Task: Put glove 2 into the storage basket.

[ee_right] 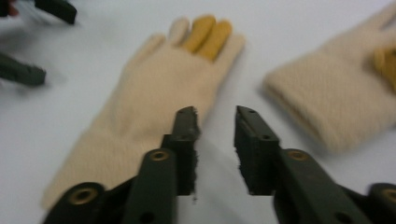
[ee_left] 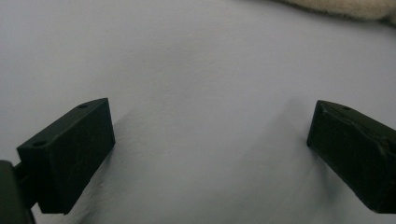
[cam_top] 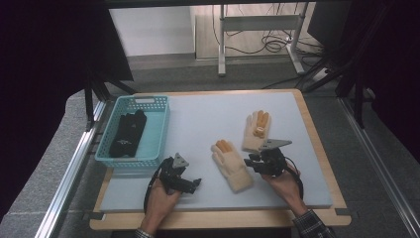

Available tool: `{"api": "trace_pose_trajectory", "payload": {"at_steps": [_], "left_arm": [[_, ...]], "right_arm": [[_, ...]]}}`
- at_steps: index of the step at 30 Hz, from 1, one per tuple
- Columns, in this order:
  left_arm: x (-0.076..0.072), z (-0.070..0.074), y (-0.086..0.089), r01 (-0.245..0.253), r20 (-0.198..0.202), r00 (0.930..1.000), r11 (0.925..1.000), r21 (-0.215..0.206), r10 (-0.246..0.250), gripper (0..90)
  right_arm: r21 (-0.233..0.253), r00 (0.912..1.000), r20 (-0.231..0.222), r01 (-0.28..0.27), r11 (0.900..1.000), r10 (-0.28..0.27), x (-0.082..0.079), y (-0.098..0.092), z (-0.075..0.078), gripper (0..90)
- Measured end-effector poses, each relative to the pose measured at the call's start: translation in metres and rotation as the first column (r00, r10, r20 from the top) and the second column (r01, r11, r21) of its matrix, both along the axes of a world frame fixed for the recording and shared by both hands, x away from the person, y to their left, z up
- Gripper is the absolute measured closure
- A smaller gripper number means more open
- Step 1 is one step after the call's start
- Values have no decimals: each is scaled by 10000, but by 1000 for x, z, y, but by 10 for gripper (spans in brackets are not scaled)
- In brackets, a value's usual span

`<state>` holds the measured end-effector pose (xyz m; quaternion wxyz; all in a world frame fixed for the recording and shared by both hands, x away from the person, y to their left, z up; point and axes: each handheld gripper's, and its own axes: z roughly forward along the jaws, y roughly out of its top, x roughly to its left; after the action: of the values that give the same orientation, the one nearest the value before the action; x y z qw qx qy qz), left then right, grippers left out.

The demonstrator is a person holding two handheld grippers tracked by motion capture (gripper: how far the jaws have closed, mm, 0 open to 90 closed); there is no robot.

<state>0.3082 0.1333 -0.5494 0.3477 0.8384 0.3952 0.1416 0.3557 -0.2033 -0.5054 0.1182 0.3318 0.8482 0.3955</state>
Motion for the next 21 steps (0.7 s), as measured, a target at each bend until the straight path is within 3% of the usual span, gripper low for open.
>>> {"api": "trace_pose_trajectory", "payload": {"at_steps": [4, 10, 21], "left_arm": [[0, 0, 0, 26, -5, 10000, 10000, 32, -26, 11], [0, 0, 0, 23, -2, 10000, 10000, 29, -23, 11], [0, 0, 0, 23, -5, 10000, 10000, 30, -23, 11]], "right_arm": [[-208, 9995, -264, -169, 9996, 164, -7, -6, -11, 780], [-308, 9987, -376, -367, 9989, 356, -15, -4, -19, 784], [-192, 9929, -420, -1122, 9935, 1113, -30, 21, -23, 762]]}}
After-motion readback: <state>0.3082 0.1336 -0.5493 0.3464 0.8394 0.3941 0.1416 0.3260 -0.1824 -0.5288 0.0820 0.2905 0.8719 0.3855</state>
